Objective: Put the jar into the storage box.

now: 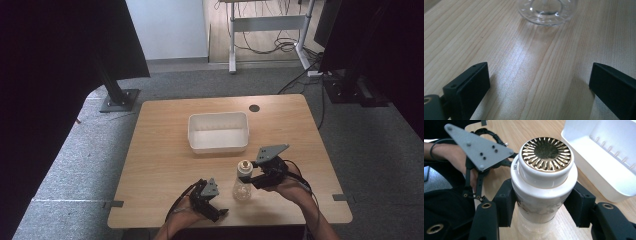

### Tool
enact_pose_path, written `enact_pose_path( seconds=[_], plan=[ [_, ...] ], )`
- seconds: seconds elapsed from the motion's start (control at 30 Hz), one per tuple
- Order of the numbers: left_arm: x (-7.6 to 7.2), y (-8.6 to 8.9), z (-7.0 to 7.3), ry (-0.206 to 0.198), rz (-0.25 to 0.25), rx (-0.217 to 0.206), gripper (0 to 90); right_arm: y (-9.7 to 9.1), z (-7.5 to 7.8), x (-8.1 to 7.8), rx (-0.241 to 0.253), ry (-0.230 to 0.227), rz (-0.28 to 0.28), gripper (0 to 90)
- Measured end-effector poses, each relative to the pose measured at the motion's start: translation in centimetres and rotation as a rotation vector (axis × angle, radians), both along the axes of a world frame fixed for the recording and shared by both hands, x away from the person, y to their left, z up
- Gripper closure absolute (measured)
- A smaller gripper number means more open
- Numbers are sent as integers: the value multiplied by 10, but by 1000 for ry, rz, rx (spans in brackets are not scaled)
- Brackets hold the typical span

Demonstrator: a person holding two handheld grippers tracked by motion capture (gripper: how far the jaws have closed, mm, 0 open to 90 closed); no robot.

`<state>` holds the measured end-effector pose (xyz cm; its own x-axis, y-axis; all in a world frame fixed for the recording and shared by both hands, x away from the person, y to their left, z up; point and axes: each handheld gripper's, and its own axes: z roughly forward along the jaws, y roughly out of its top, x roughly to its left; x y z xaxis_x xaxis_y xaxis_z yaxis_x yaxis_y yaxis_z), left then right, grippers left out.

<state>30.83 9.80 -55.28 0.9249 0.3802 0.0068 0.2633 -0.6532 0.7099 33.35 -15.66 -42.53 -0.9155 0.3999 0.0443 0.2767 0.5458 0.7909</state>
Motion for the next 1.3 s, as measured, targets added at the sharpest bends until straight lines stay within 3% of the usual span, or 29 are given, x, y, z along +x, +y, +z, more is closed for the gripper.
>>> enact_pose_path(
  seconds=[0.47, 1.3],
  plan=[
    [0, 0, 0, 1, 1, -1, 30, 10, 6, 29, -3, 4, -25, 449],
    [0, 1, 0, 0, -2, 1, 30, 31, 24, 72, 12, -29, -23, 449]
  ],
)
